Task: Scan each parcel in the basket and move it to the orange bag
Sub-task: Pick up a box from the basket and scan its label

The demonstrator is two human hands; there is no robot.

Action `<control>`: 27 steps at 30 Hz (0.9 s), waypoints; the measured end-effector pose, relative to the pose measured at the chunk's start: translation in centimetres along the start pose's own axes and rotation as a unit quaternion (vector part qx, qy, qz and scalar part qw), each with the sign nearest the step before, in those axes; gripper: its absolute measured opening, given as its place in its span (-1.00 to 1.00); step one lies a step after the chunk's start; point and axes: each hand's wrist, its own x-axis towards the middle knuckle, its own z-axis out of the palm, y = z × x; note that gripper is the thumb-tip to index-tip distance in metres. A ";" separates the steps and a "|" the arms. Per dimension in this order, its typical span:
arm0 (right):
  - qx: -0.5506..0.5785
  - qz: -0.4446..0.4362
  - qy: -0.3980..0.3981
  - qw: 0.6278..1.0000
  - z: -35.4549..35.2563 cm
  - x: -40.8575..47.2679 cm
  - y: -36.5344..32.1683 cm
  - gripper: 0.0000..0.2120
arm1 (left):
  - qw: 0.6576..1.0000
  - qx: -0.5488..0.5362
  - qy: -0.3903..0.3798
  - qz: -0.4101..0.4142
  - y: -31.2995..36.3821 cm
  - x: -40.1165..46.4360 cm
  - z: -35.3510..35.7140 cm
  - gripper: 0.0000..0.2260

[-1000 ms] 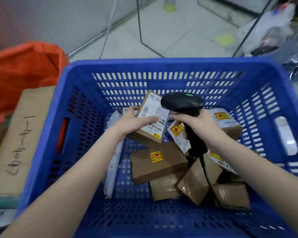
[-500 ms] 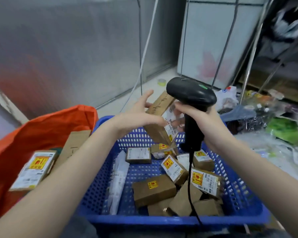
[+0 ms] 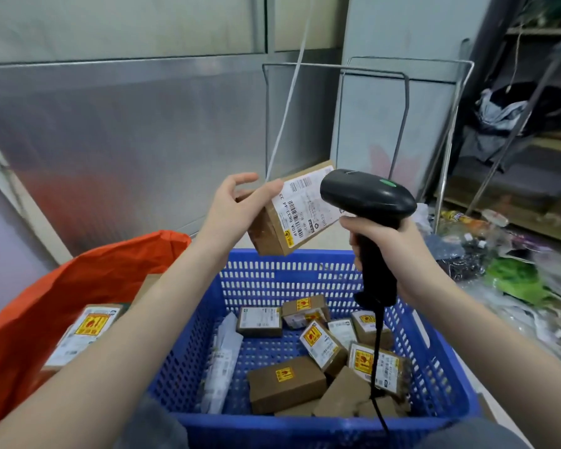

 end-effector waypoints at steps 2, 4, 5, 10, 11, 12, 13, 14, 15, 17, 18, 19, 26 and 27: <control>-0.024 0.006 -0.006 1.000 0.1 -0.2 -0.1 -0.86 | 1.000 0.010 0.000 0.005 0.1 -0.3 -0.1 -0.54; -0.043 0.014 -0.014 0.999 0.2 -0.4 -0.2 -0.83 | 1.000 0.016 0.000 0.006 0.3 -0.6 -0.3 -0.54; -0.048 0.017 -0.017 0.999 0.3 -0.5 -0.2 -0.82 | 1.000 0.015 0.001 0.006 0.4 -0.7 -0.3 -0.54; -0.075 0.015 -0.022 0.997 0.6 -0.5 -0.3 -0.74 | 1.000 0.025 0.007 0.009 0.6 -1.0 -0.6 -0.52; -0.077 0.015 -0.020 0.997 0.6 -0.6 -0.3 -0.74 | 1.000 0.028 0.007 0.011 0.6 -1.0 -0.6 -0.52; -0.077 0.016 -0.018 0.997 0.6 -0.6 -0.2 -0.74 | 0.999 0.032 0.007 0.014 0.6 -1.0 -0.6 -0.51; -0.077 0.017 -0.015 0.997 0.6 -0.7 -0.3 -0.74 | 0.999 0.035 0.009 0.016 0.6 -1.0 -0.7 -0.51; -0.077 0.018 -0.014 0.997 0.6 -0.7 -0.3 -0.75 | 0.999 0.039 0.011 0.018 0.6 -1.0 -0.7 -0.51; -0.078 0.018 -0.014 0.997 0.6 -0.8 -0.3 -0.76 | 0.999 0.044 0.013 0.021 0.5 -1.0 -0.8 -0.51; -0.080 0.018 -0.016 0.996 0.6 -0.8 -0.4 -0.78 | 0.998 0.052 0.016 0.028 0.5 -0.9 -0.8 -0.50; -0.080 0.017 -0.017 0.996 0.7 -0.9 -0.4 -0.78 | 0.998 0.055 0.016 0.031 0.4 -0.9 -0.8 -0.50; -0.080 0.016 -0.020 0.996 0.7 -0.9 -0.5 -0.79 | 0.998 0.059 0.017 0.033 0.4 -0.9 -0.8 -0.50; -0.086 0.013 -0.024 0.996 0.7 -1.0 -0.3 -0.79 | 0.997 0.065 0.026 0.037 0.2 -0.8 -0.9 -0.49; -0.087 0.014 -0.023 0.996 0.7 -0.9 -0.3 -0.78 | 0.997 0.065 0.026 0.036 0.1 -0.8 -0.9 -0.49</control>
